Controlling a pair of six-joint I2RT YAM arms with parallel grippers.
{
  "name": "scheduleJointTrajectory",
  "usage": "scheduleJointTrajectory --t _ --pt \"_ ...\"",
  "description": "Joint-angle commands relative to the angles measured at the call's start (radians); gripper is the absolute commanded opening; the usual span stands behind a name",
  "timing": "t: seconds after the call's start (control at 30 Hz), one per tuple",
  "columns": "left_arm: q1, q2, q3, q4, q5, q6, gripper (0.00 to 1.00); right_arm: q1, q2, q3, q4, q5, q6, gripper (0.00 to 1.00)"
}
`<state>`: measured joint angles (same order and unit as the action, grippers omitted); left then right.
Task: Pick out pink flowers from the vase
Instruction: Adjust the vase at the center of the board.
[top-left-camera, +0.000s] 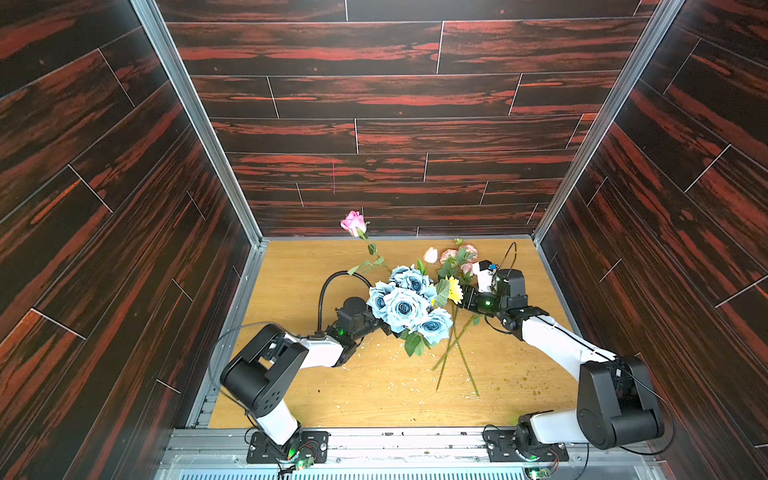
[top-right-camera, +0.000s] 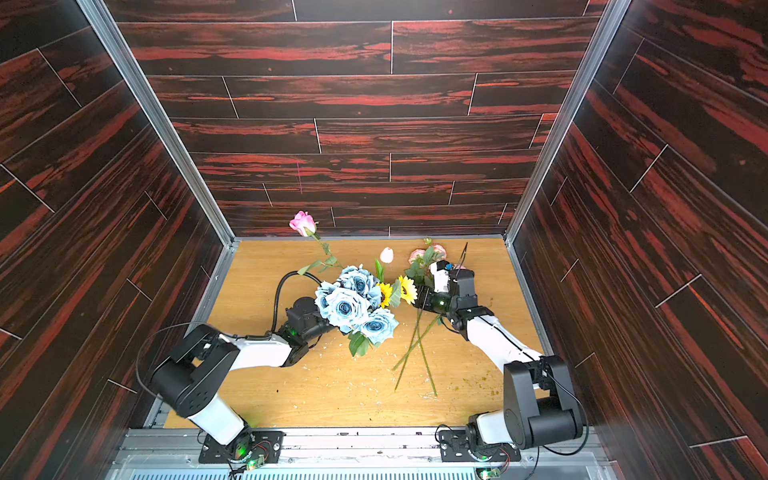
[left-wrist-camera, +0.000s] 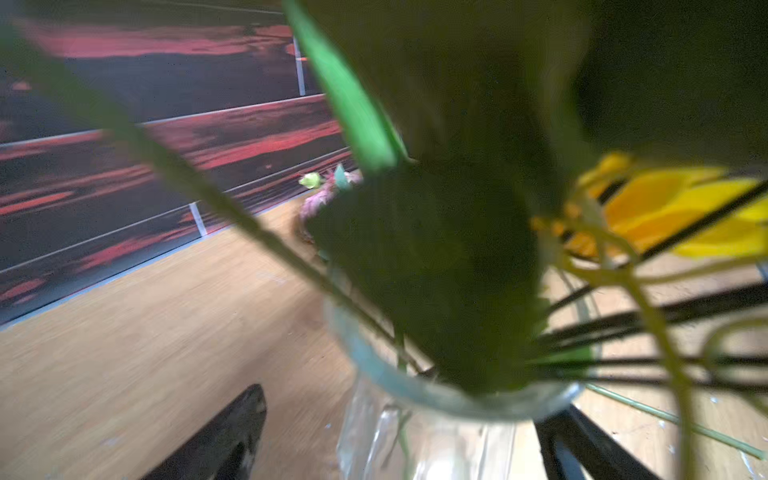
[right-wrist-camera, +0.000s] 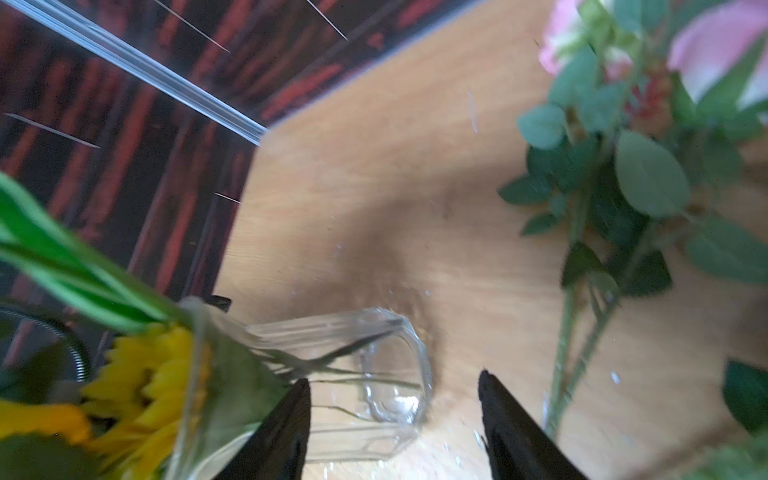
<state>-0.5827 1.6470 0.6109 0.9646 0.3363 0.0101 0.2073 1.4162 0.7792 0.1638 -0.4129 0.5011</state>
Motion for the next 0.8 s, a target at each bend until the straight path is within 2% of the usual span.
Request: scheduleJointTrajectory --t 0.0,0.2,0.37,0.43,0.57,0.77 --pt "0.004 -0.067 -0.04 -0.043 -0.087 -0.05 1.0 -0.048 0.039 0.0 0.232 -0.088 0.05 0.66" --pt "0.001 -0.166 -0.062 -0.257 -0.179 -0.092 1.0 -0.119 0.198 -0.017 0.668 -0.381 0.212 0.61" --pt "0.0 -0.277 -0.018 -0.598 -0.472 -0.113 1.0 -0.116 0.293 -0.076 1.096 -0.541 0.391 0.6" --pt "0.001 -0.329 -0.026 -0.654 -0.515 -0.119 1.0 -0.115 0.329 -0.078 1.218 -0.577 0.451 0.6" --pt "0.002 -0.457 -0.072 -0.674 -0.521 -0.171 1.0 -0.099 0.366 -0.053 1.347 -0.623 0.526 0.59" --pt "0.0 -0.576 -0.102 -0.696 -0.549 -0.199 1.0 -0.055 0.4 0.021 1.31 -0.645 0.496 0.58"
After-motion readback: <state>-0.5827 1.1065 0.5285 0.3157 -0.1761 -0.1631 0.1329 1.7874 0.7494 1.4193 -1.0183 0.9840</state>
